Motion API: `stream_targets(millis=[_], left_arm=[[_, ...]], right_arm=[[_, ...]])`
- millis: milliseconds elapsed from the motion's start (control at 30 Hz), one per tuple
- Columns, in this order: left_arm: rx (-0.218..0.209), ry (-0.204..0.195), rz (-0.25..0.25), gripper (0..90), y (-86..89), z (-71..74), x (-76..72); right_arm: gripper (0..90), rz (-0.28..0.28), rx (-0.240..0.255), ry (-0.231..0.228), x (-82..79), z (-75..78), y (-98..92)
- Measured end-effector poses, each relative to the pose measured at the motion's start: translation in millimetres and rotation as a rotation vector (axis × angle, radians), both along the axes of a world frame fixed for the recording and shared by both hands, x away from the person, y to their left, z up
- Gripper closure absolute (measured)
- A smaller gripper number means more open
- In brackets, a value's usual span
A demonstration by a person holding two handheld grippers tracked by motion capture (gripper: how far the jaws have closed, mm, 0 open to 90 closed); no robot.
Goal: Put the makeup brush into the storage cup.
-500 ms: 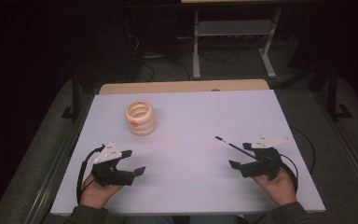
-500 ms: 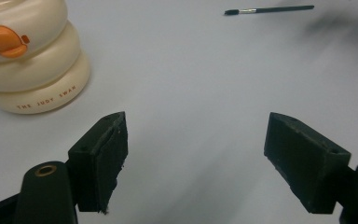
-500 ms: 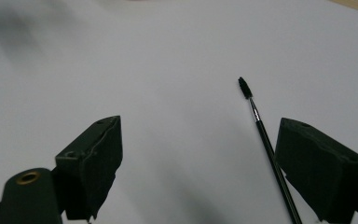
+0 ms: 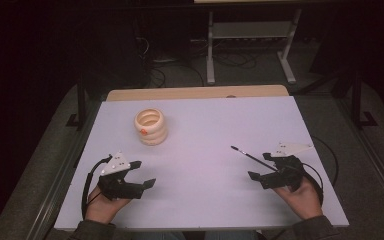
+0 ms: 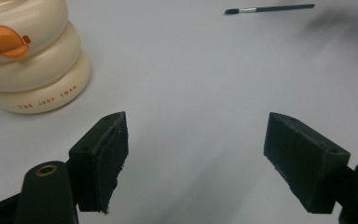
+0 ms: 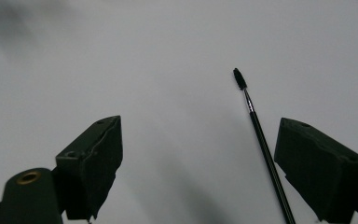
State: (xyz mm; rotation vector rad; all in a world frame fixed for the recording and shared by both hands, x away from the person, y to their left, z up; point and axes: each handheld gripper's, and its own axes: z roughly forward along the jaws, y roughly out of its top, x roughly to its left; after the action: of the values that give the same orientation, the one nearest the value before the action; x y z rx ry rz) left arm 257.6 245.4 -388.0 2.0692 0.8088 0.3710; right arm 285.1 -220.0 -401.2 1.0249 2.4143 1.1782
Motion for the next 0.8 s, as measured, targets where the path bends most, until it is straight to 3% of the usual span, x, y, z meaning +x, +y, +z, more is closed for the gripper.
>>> stream_targets(millis=[100,233,800], left_arm=[[0.001,0.0,-0.001,21.5,0.4,0.3,0.2],[0.004,-0.001,-0.004,21.5,-0.6,0.5,0.1],[0.003,0.0,-0.006,21.8,-0.5,0.1,0.5]], right_arm=[[18.6,0.016,-0.003,0.009,1.1,2.2,-1.5],[17.8,0.019,-0.022,0.017,5.0,7.5,-2.2],[16.4,-0.021,-0.082,0.066,30.3,33.1,-21.2]])
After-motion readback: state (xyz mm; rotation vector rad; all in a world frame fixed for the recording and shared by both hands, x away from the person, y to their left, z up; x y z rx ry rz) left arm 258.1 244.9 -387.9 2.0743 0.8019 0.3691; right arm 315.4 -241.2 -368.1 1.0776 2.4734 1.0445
